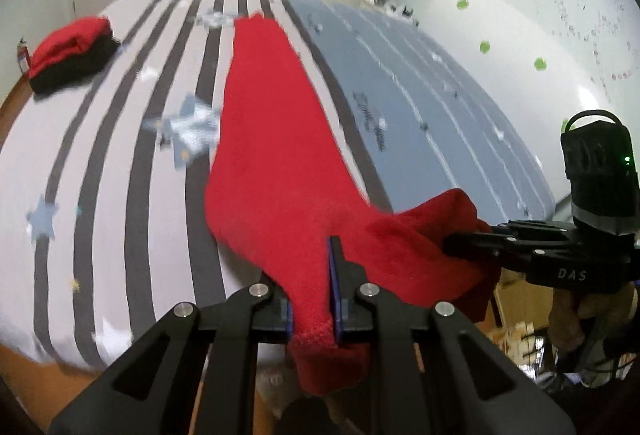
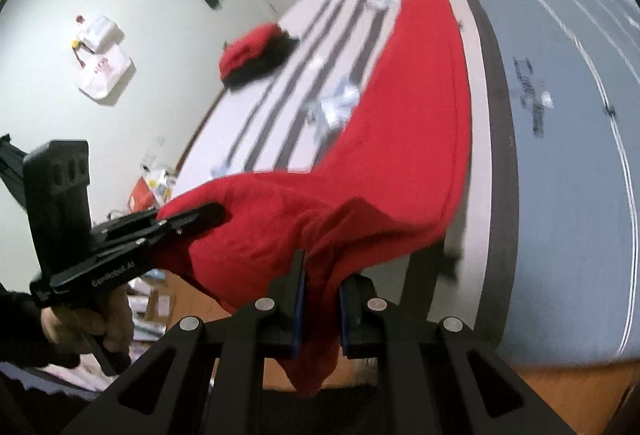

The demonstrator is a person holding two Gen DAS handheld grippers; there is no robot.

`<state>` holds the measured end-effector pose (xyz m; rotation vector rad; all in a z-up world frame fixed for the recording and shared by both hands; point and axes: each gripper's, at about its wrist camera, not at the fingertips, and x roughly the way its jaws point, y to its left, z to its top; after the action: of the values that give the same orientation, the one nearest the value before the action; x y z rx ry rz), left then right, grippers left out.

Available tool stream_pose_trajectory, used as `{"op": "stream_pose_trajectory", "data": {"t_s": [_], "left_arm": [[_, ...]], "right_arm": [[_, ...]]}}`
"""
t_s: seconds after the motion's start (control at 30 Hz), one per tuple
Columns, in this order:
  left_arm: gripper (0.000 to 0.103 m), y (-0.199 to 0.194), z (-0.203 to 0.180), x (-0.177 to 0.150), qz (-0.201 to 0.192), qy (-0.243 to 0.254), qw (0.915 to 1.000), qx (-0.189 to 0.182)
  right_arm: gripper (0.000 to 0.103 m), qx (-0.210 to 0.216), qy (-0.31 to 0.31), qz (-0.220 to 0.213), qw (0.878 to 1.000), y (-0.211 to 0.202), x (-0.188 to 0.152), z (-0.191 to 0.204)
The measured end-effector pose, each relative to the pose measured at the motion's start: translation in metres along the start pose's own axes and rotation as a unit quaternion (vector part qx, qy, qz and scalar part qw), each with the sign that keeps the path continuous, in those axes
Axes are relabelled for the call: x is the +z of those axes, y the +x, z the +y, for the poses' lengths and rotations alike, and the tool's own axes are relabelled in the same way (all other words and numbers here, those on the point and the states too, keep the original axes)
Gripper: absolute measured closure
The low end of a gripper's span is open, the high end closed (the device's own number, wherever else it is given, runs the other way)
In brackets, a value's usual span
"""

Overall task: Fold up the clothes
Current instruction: 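Lift the hem and fold it toward the collar with both tools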

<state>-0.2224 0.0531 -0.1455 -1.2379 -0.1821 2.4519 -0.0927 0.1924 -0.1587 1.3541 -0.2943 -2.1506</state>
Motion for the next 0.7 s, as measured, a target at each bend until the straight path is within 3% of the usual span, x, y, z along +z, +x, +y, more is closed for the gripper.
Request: {"op": "stream_pose_trajectory", "data": {"t_s": [0.2, 0.3, 0.53, 0.7], "left_arm": [[0.092, 0.01, 0.015, 0.067, -0.035, -0.008, 0.9993, 0.01], [0.092, 0.026, 0.017, 0.097, -0.034, -0.009, 0.9992, 0.018], [0.092, 0.087, 0.02, 0.17, -0.018, -0.027, 0.9987, 0.041], [0.092, 0.147, 0.05, 0.208, 0.001, -0.036, 0.9973, 0.063]], "right_arm": [[0.091, 0.006, -0.021, -0.052, 0.998, -0.001, 0.069, -0.001], [0.091, 0.005, -0.018, -0.072, 0.997, 0.008, 0.111, -0.017], [0.091, 0.018, 0.024, -0.107, 0.994, 0.055, 0.226, -0.089], [0.091, 0.02, 0.037, -0.111, 0.993, 0.106, 0.309, -0.142]]}}
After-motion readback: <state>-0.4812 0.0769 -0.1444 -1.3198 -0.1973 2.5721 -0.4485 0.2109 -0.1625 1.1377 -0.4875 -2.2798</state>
